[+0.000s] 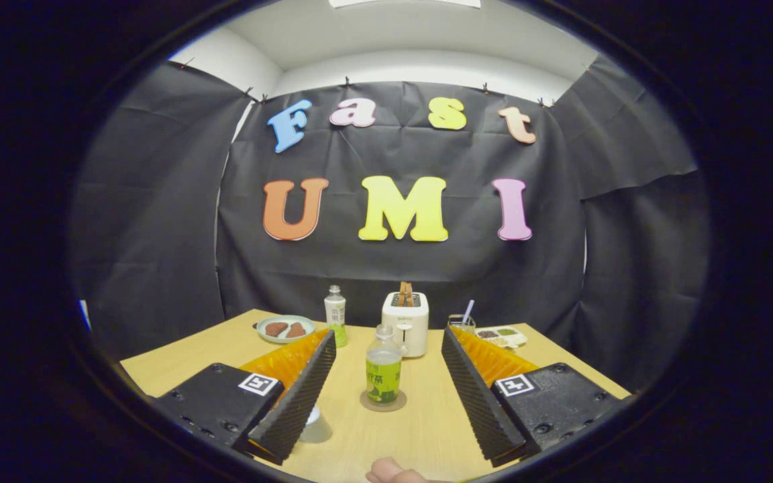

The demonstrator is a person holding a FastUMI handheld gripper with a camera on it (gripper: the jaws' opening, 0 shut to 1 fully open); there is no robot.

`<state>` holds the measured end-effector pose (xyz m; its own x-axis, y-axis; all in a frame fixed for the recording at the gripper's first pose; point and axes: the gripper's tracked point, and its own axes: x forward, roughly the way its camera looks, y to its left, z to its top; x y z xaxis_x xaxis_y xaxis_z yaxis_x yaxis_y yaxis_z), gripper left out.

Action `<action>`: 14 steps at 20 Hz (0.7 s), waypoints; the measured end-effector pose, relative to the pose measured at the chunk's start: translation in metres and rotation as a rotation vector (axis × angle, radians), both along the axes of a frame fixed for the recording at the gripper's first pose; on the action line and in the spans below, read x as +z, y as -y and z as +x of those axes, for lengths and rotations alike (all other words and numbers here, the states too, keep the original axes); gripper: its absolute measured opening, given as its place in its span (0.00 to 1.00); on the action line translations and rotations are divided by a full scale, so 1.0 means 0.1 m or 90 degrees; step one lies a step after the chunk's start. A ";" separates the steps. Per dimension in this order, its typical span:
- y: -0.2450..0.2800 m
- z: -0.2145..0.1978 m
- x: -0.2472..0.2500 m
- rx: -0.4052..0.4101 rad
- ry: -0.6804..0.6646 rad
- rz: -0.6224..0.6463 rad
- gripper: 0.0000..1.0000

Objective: Take the bottle from table, then pour the juice into the cup, finally place the bottle on the coaster

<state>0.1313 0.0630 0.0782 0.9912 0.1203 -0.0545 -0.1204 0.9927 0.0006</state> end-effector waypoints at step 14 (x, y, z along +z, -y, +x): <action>0.88 -0.96 0.17 -0.047 0.019 0.007 1.00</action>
